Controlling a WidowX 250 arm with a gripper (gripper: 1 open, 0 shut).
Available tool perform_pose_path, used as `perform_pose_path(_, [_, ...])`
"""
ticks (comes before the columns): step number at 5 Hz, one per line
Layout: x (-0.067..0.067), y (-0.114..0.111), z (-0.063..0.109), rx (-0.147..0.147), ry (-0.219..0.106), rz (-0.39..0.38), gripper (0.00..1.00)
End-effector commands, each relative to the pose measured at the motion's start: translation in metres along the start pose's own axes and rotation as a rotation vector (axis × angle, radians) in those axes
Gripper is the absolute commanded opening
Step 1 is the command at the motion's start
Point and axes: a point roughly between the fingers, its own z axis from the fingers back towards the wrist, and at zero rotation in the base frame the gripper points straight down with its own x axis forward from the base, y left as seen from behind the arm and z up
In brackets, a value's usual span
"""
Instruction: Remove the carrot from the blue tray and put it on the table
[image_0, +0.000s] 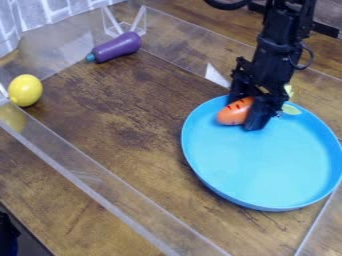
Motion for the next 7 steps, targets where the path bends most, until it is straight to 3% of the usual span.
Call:
perform_pose_path(1, [-0.010, 0.015, 0.042, 0.040, -0.079, 0.030, 0.00])
perform_pose_path(7, [-0.053, 0.028, 0.092, 0.089, -0.127, 0.076, 0.00])
